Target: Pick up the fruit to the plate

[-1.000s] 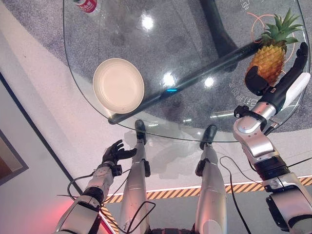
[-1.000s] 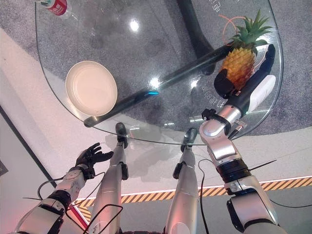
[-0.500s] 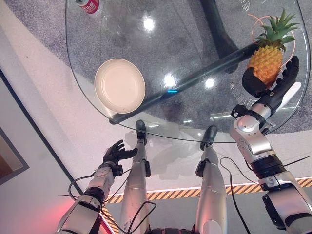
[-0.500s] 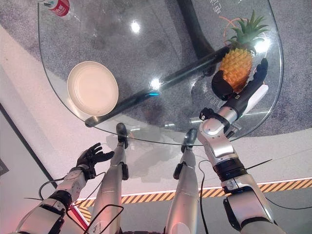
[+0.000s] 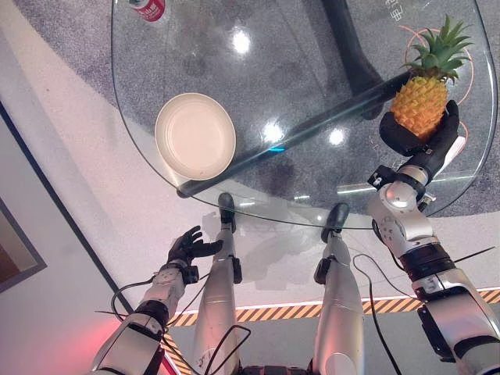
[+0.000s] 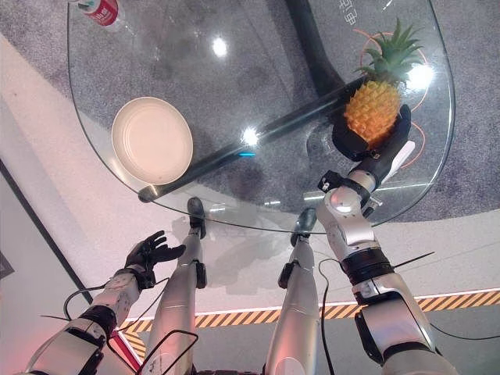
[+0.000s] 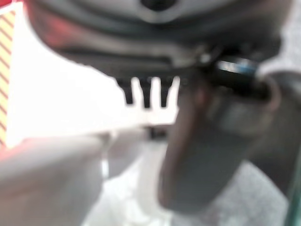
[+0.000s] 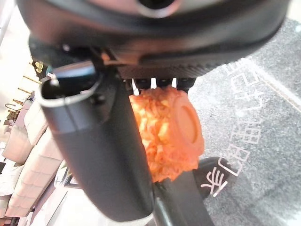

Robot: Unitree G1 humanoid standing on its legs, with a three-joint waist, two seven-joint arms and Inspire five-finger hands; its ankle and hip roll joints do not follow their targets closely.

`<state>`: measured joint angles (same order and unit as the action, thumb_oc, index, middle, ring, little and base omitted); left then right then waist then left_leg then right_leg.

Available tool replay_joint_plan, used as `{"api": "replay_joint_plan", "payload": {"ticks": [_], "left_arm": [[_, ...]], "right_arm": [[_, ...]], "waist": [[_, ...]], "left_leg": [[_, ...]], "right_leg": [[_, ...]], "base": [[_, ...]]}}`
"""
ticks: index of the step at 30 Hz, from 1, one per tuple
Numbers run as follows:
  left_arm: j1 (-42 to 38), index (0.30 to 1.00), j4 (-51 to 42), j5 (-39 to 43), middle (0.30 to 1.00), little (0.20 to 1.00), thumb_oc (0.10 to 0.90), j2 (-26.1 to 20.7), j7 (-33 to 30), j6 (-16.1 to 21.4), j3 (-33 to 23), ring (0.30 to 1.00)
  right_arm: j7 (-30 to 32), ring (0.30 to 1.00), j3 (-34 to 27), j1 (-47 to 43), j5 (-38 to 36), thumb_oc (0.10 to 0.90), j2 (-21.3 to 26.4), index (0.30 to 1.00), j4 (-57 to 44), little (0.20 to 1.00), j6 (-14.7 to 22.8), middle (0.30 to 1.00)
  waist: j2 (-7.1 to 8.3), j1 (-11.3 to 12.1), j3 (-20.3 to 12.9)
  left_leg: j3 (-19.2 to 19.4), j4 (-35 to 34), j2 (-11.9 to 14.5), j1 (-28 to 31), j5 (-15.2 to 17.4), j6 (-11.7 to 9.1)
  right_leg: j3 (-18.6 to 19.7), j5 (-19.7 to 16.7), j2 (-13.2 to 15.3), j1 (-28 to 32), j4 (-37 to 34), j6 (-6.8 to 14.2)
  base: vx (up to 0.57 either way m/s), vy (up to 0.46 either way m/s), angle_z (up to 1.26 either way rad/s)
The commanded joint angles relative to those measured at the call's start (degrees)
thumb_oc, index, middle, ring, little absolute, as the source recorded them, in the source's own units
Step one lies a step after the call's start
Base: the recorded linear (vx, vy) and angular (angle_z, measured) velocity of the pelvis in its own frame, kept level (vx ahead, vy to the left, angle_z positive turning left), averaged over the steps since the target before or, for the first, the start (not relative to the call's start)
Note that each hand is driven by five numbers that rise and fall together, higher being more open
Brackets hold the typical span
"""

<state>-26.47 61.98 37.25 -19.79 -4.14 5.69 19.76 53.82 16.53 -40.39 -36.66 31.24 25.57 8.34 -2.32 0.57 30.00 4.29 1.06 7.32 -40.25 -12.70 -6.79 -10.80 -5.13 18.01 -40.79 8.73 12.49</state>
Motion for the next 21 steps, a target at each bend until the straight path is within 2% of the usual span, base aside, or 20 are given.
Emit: {"api": "replay_joint_plan", "payload": {"ticks": [1, 8, 12, 17, 21], "left_arm": [[2.3, 0.900, 2.4, 0.6, 0.900, 0.900, 0.800, -1.6, -0.9, 0.1, 0.9, 0.900], [3.0, 0.900, 1.9, 0.7, 0.900, 0.900, 0.800, -1.3, -1.4, 0.5, 1.1, 0.900], [2.8, 0.900, 1.8, 3.4, 0.900, 0.900, 0.800, -1.3, -1.3, 1.1, 0.3, 0.900], [3.2, 0.900, 1.1, 9.4, 0.900, 0.900, 0.800, -1.1, -2.1, 2.5, -2.1, 0.900], [3.2, 0.900, -0.8, 19.5, 0.900, 0.900, 0.800, -1.0, -4.2, 7.0, -6.9, 0.900]], "right_arm": [[-2.9, 0.300, -1.9, 1.3, -4.6, 0.100, 2.5, 0.300, 3.1, 0.200, -1.3, 0.300], [-3.1, 0.300, -1.9, 0.9, -3.9, 0.100, 2.6, 0.300, 3.4, 0.200, -1.3, 0.300], [-3.4, 0.300, -2.2, 0.6, -2.8, 0.100, 3.0, 0.300, 3.3, 0.200, -1.7, 0.300], [-3.4, 0.300, -2.5, 1.0, -1.4, 0.100, 3.3, 0.300, 2.3, 0.200, -2.1, 0.300], [-3.3, 0.300, -2.8, 1.3, 0.9, 0.100, 3.5, 0.300, 2.0, 0.200, -1.8, 0.300]], "waist": [[-0.49, 0.7, -0.2], [-0.55, 0.9, -0.2], [-0.59, 0.9, -0.2], [-0.82, 0.8, -0.2], [-1.19, 0.9, -0.2]], "left_leg": [[-0.8, 3.0, 1.0, -0.4, 3.0, -1.0], [-0.8, 3.1, 1.0, -0.1, 3.1, -1.1], [-0.7, 3.2, 0.9, 0.0, 3.2, -1.1], [-0.7, 3.3, 0.9, 0.3, 3.3, -1.1], [-0.7, 3.3, 0.9, 0.9, 3.4, -1.1]], "right_leg": [[-0.7, -5.4, -1.7, -3.8, 1.2, -0.6], [-0.7, -5.5, -1.6, -3.6, 1.3, -0.6], [-0.7, -5.4, -1.6, -3.4, 1.3, -0.6], [-0.5, -5.1, -1.5, -3.3, 1.5, -0.6], [-0.4, -4.6, -1.2, -2.9, 1.9, -0.7]], "base": [[0.00, 0.000, 0.00], [0.00, 0.000, 0.00], [0.00, 0.000, 0.00], [0.00, 0.000, 0.00], [0.00, 0.000, 0.00]]}}
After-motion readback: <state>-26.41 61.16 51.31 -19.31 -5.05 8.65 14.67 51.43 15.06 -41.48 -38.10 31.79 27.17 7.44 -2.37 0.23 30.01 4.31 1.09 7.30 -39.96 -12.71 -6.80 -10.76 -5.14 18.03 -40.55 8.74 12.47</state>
